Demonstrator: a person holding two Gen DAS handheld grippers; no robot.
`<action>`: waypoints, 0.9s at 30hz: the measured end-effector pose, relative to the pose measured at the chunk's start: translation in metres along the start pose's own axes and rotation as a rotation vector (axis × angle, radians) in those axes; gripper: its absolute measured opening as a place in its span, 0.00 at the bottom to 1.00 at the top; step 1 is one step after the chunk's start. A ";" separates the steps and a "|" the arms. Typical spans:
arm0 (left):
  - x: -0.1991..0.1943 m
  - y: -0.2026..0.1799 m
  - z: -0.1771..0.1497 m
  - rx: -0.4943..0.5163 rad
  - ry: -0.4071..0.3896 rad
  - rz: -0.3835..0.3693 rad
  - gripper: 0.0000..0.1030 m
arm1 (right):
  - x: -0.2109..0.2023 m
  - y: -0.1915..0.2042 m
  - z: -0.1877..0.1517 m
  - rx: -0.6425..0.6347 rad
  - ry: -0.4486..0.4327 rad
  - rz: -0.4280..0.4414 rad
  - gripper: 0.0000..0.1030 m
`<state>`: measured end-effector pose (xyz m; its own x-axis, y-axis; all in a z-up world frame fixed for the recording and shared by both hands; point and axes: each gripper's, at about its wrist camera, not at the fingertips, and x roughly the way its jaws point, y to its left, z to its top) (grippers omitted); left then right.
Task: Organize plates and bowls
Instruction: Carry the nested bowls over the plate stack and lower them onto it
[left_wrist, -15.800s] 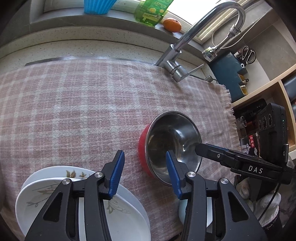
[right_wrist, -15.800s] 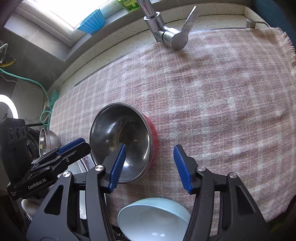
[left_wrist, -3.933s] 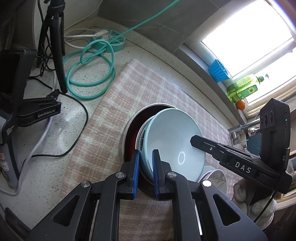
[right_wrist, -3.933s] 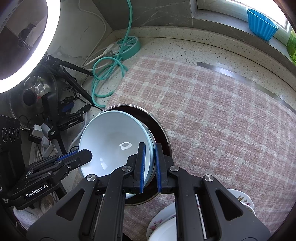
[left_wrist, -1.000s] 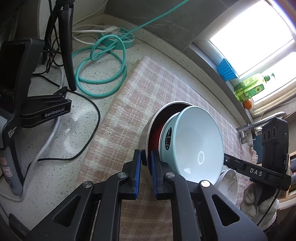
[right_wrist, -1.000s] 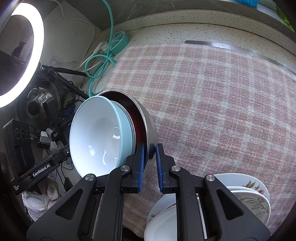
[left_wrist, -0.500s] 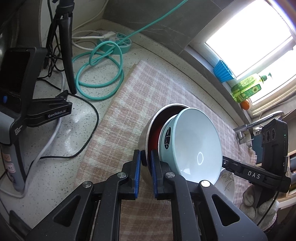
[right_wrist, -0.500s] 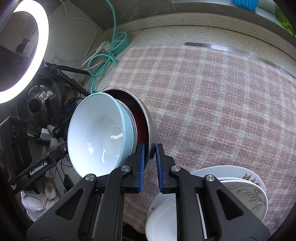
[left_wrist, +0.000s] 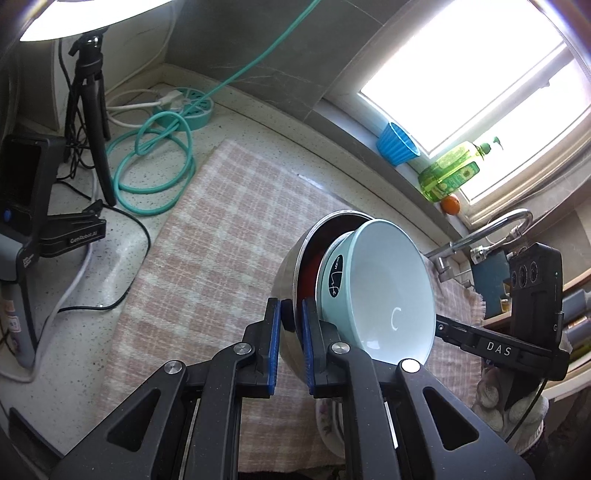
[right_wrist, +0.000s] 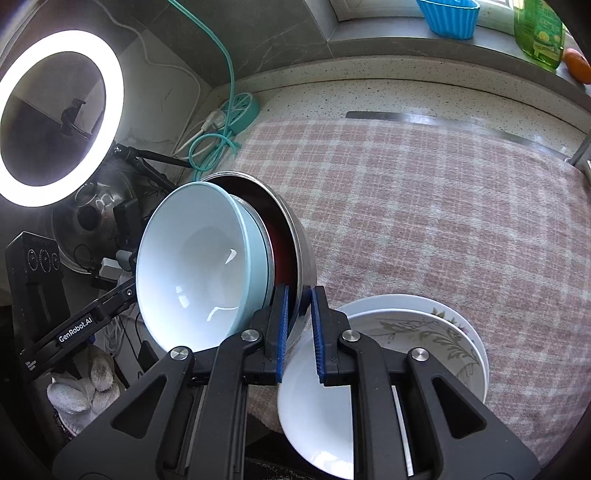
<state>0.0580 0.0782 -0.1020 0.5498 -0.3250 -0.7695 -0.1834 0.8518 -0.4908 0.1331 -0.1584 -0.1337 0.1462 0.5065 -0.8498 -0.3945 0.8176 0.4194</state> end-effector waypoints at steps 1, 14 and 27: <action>0.000 -0.005 -0.001 0.008 0.000 -0.005 0.09 | -0.005 -0.003 -0.003 0.004 -0.004 -0.002 0.12; 0.014 -0.061 -0.027 0.100 0.062 -0.065 0.10 | -0.049 -0.057 -0.046 0.087 -0.026 -0.027 0.12; 0.034 -0.090 -0.060 0.146 0.148 -0.075 0.10 | -0.059 -0.094 -0.086 0.163 -0.005 -0.038 0.12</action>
<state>0.0445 -0.0339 -0.1082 0.4303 -0.4370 -0.7899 -0.0209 0.8700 -0.4927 0.0840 -0.2886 -0.1504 0.1629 0.4751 -0.8647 -0.2358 0.8698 0.4335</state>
